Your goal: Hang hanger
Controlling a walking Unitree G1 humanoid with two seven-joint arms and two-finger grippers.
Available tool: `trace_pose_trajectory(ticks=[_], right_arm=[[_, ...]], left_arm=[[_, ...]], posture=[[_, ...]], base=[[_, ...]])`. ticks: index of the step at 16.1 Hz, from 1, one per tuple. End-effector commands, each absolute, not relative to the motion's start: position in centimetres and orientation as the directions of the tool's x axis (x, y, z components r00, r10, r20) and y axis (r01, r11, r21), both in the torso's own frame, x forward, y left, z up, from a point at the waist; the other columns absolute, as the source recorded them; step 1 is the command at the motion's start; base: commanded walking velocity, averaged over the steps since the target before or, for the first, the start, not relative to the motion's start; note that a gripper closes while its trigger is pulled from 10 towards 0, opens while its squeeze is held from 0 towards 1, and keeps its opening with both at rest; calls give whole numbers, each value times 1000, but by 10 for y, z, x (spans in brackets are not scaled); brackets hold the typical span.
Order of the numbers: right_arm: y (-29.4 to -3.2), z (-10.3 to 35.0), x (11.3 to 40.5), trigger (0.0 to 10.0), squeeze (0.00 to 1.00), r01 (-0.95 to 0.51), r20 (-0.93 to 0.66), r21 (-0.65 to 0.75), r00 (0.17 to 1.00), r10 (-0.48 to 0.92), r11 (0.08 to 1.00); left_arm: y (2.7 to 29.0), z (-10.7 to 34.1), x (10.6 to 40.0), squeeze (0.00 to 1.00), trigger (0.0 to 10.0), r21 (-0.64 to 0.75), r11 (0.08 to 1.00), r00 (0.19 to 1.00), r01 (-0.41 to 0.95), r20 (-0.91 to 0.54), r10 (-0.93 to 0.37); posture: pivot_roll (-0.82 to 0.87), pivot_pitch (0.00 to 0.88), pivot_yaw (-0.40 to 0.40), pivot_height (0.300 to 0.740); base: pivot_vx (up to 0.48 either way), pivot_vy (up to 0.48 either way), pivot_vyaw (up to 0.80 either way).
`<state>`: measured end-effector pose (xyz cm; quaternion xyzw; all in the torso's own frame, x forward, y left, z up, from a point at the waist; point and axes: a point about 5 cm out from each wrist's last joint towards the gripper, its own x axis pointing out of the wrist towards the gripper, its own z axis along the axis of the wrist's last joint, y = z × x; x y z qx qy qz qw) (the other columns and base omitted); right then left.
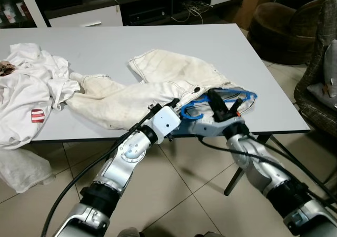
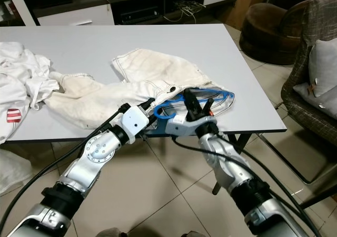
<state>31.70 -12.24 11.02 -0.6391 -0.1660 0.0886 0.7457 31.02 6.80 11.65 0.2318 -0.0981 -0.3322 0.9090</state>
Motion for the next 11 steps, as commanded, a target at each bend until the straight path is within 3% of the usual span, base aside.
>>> trace_pose_trajectory(ticks=[1, 8, 11], right_arm=[[-103, 119, 312, 10000, 0, 113, 191, -973, 885, 424, 202], [-95, 123, 321, 10000, 0, 111, 208, -957, 905, 371, 266], [-108, 121, 327, 10000, 0, 98, 191, -945, 940, 283, 312]], left_arm=[[56, 124, 312, 0, 0, 494, 645, 724, 584, 44, -689], [50, 137, 316, 0, 0, 427, 670, 702, 607, 108, -704], [50, 134, 310, 0, 0, 393, 669, 691, 631, 107, -715]], posture=[[8, 0, 15, 740], [20, 3, 27, 740], [22, 3, 28, 740]], base=[[0, 0, 0], [0, 0, 0], [0, 0, 0]])
